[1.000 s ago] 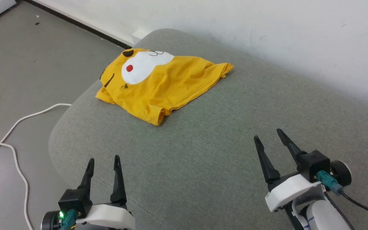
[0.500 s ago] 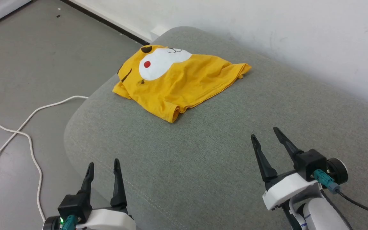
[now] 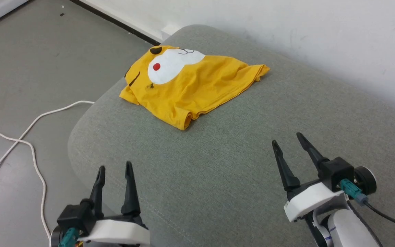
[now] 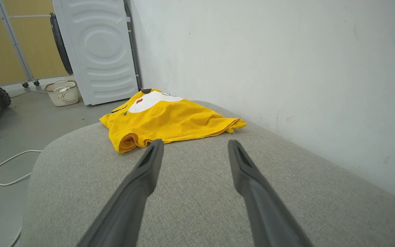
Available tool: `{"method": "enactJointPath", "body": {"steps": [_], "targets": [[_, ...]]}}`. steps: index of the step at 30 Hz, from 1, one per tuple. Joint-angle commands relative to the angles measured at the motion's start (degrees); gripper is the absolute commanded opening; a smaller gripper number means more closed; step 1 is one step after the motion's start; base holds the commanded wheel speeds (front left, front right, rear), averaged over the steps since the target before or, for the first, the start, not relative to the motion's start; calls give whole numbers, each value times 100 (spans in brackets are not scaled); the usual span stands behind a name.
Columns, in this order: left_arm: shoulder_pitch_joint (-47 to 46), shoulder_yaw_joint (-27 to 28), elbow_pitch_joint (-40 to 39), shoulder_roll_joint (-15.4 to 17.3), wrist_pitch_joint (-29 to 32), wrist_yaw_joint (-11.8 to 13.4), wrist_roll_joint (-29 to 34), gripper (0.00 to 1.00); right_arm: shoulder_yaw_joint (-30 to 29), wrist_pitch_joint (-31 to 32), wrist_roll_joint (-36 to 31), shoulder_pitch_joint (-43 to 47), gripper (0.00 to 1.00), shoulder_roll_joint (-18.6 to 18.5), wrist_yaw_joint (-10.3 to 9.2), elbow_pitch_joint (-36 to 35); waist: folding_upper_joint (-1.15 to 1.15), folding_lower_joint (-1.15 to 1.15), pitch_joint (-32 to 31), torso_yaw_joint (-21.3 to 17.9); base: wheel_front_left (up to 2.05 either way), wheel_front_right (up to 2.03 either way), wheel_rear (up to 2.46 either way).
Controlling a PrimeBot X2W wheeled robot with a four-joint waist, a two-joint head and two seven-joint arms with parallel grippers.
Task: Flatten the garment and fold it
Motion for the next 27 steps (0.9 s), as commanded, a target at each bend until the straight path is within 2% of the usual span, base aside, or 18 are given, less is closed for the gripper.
{"method": "enactJointPath", "body": {"steps": [1,3,7,9,14,18,23,27], "targets": [[-154,-83,-169,-30,-28,-90,-124,100,-14,-30,-29,-63,100,-37,-12,-31,-1,0,50,10,0,0,0],[-360,-120,-329,-20,-28,-177,-122,100,-23,-9,-47,-63,100,-97,-12,-89,-1,0,133,-6,0,0,0],[-876,-118,-756,203,168,-218,55,100,-38,92,-60,-104,100,-227,-12,-258,-1,0,317,-55,0,0,0],[-1335,-49,-984,352,430,-277,44,100,-32,185,-62,-131,100,-328,-12,-421,-1,0,460,-88,0,0,0],[-2546,160,-956,806,1307,-344,59,100,23,534,-47,-263,100,-597,-12,-1000,-1,0,937,-259,0,0,0],[-3443,290,-589,1080,1805,-482,-63,100,168,945,-22,-436,100,-848,-12,-1645,-1,0,1397,-440,0,0,0],[-4293,366,332,1422,2225,-661,-125,100,382,1469,43,-722,100,-1238,-12,-2528,-1,0,1972,-653,0,0,0],[-4760,352,1037,1467,2455,-835,-314,100,480,1887,135,-896,100,-1539,-12,-3185,-1,0,2371,-811,0,0,0]]}}
